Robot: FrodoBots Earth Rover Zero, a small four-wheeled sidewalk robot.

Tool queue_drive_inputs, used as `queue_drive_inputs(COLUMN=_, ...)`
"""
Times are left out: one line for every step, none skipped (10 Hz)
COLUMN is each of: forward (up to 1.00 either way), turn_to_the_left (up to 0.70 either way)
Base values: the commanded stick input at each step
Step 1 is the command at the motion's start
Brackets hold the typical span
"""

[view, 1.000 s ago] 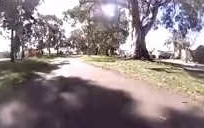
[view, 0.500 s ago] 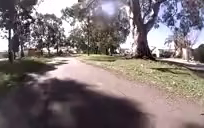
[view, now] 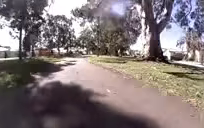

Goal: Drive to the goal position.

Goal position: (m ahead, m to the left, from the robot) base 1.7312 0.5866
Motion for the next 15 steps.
queue_drive_inputs(forward=0.70, turn_to_the_left=0.00)
queue_drive_inputs(forward=0.70, turn_to_the_left=0.00)
queue_drive_inputs(forward=0.70, turn_to_the_left=0.00)
queue_drive_inputs(forward=0.70, turn_to_the_left=0.00)
queue_drive_inputs(forward=0.70, turn_to_the_left=0.00)
queue_drive_inputs(forward=0.70, turn_to_the_left=0.00)
queue_drive_inputs(forward=0.70, turn_to_the_left=0.35)
queue_drive_inputs(forward=0.70, turn_to_the_left=0.35)
queue_drive_inputs(forward=0.70, turn_to_the_left=0.35)
queue_drive_inputs(forward=0.70, turn_to_the_left=0.34)
queue_drive_inputs(forward=0.70, turn_to_the_left=0.33)
queue_drive_inputs(forward=0.70, turn_to_the_left=0.31)
queue_drive_inputs(forward=0.70, turn_to_the_left=0.17)
queue_drive_inputs(forward=0.70, turn_to_the_left=0.18)
queue_drive_inputs(forward=0.70, turn_to_the_left=0.20)
